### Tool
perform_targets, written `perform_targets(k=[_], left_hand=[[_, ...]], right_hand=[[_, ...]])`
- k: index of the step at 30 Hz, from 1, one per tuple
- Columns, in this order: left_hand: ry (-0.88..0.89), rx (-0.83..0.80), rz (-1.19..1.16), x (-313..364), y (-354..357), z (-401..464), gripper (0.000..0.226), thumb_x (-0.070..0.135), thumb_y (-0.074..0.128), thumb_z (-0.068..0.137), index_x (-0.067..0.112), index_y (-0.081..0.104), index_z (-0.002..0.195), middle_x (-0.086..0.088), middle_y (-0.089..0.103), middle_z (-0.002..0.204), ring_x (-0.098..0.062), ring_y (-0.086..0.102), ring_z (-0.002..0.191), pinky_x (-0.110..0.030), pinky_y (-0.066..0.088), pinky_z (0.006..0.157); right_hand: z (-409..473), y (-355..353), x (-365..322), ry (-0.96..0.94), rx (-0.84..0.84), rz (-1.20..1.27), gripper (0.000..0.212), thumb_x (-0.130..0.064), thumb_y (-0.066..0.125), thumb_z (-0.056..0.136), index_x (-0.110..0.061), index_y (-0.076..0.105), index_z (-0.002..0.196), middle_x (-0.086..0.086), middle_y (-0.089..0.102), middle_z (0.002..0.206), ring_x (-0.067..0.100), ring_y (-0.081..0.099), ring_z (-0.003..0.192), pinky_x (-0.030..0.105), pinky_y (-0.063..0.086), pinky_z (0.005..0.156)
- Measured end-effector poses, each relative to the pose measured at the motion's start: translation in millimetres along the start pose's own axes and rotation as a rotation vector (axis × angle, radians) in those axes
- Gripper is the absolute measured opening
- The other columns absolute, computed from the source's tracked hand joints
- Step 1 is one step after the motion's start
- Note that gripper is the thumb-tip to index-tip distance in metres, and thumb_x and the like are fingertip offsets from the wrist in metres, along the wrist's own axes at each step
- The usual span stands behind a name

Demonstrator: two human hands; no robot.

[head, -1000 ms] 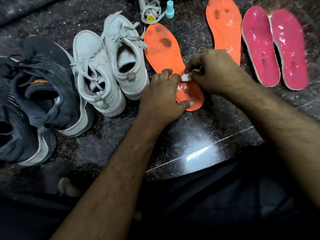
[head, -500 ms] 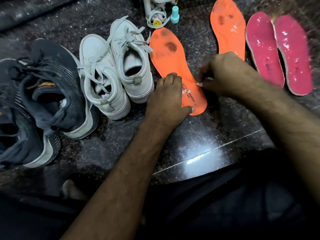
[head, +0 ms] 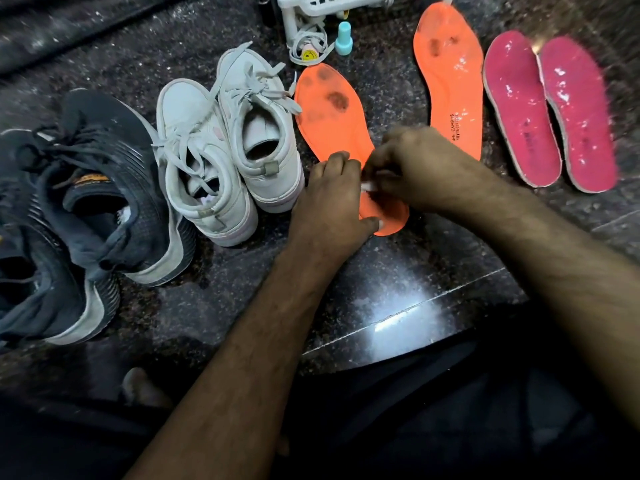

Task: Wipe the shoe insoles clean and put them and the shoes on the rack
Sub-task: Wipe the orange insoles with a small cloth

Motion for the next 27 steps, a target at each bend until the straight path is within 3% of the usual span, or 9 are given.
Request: perform_targets(k=[2, 6, 11, 13, 16, 18, 21, 24, 27], left_hand=[[-0.015, 0.004, -0.004, -1.3, 0.4, -1.3, 0.082, 0.044, 0.083, 0.074, 0.01, 0.046, 0.139, -0.01, 0.033, 0.155, -0.031, 0.033, 0.138, -0.042, 0.031, 0.114], [-0.058, 0.042, 0.015, -3.8, -3.5, -2.3, 0.083, 0.047, 0.083, 0.072, 0.013, 0.048, 0.139, -0.017, 0.025, 0.157, -0.034, 0.025, 0.142, -0.043, 0.029, 0.116], [-0.096, 0.033, 0.015, -2.7, -3.1, -4.4, 0.081, 0.049, 0.082, 0.073, 0.017, 0.048, 0.139, -0.018, 0.019, 0.157, -0.035, 0.021, 0.143, -0.043, 0.026, 0.116], [-0.111, 0.017, 0.013, -3.3, -4.7, -4.2, 0.08, 0.048, 0.082, 0.073, 0.017, 0.049, 0.139, -0.02, 0.017, 0.158, -0.037, 0.02, 0.143, -0.042, 0.025, 0.117], [-0.154, -0.031, -0.073, -5.6, -5.8, -1.5, 0.074, 0.041, 0.082, 0.076, 0.018, 0.052, 0.139, -0.02, 0.017, 0.157, -0.037, 0.02, 0.144, -0.039, 0.023, 0.118], [-0.191, -0.021, -0.188, -5.1, -7.3, -0.6, 0.071, 0.025, 0.077, 0.079, 0.013, 0.048, 0.143, -0.022, 0.025, 0.151, -0.039, 0.029, 0.14, -0.036, 0.027, 0.117], [-0.31, 0.073, -0.354, -13.5, -9.5, 0.9, 0.064, 0.009, 0.062, 0.078, 0.006, 0.044, 0.14, -0.021, 0.05, 0.128, -0.035, 0.05, 0.12, -0.033, 0.039, 0.105], [-0.4, 0.185, -0.604, -23.6, -5.6, 4.3, 0.05, 0.018, 0.056, 0.067, 0.016, 0.05, 0.117, -0.008, 0.067, 0.11, -0.029, 0.066, 0.1, -0.046, 0.055, 0.091], [-0.463, 0.26, -0.751, -21.6, -0.8, 1.5, 0.042, 0.022, 0.061, 0.066, 0.019, 0.054, 0.107, -0.002, 0.069, 0.105, -0.024, 0.069, 0.094, -0.045, 0.057, 0.086]], right_hand=[[0.5, 0.8, 6.2, 0.046, -0.058, -0.055, 0.016, -0.014, 0.07, 0.082, -0.021, 0.078, 0.094, 0.006, 0.069, 0.088, 0.027, 0.065, 0.088, 0.023, 0.039, 0.073], [-5.6, -14.9, 13.1, 0.07, 0.025, 0.022, 0.014, -0.017, 0.068, 0.081, -0.019, 0.077, 0.092, 0.004, 0.07, 0.087, 0.024, 0.065, 0.083, 0.027, 0.044, 0.074], [-5.7, -0.5, 6.1, 0.051, -0.126, -0.024, 0.017, -0.016, 0.071, 0.081, -0.023, 0.079, 0.094, 0.002, 0.074, 0.089, 0.016, 0.062, 0.077, 0.02, 0.037, 0.071], [-6.5, -12.5, 18.6, 0.132, -0.051, -0.026, 0.016, -0.016, 0.068, 0.081, -0.02, 0.078, 0.092, 0.003, 0.072, 0.082, 0.023, 0.065, 0.081, 0.023, 0.04, 0.07], [-5.7, -8.9, 15.1, 0.115, -0.023, 0.059, 0.019, -0.014, 0.068, 0.084, -0.024, 0.078, 0.098, -0.01, 0.058, 0.076, 0.015, 0.059, 0.08, 0.019, 0.035, 0.073], [-3.9, 2.3, 14.1, 0.118, -0.091, 0.043, 0.021, -0.012, 0.068, 0.083, -0.027, 0.078, 0.095, -0.006, 0.064, 0.08, 0.015, 0.061, 0.081, 0.02, 0.037, 0.073], [-3.7, -10.6, 28.1, 0.217, 0.038, 0.062, 0.015, -0.014, 0.068, 0.083, -0.023, 0.077, 0.091, 0.002, 0.068, 0.083, 0.024, 0.065, 0.087, 0.027, 0.045, 0.074], [-5.9, -6.5, 35.8, 0.282, 0.059, 0.167, 0.023, -0.016, 0.068, 0.086, -0.025, 0.074, 0.106, -0.001, 0.067, 0.086, 0.019, 0.064, 0.088, 0.021, 0.042, 0.077], [-4.6, 4.4, 36.3, 0.283, 0.047, 0.115, 0.023, -0.019, 0.069, 0.087, -0.023, 0.074, 0.109, 0.002, 0.072, 0.098, 0.022, 0.064, 0.097, 0.022, 0.039, 0.078]])
Point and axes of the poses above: each hand's wrist, its own z-axis towards the middle knuckle, its own y-axis out of the palm, x = y × z, the point moved 7 cm from there along z, towards the middle knuckle
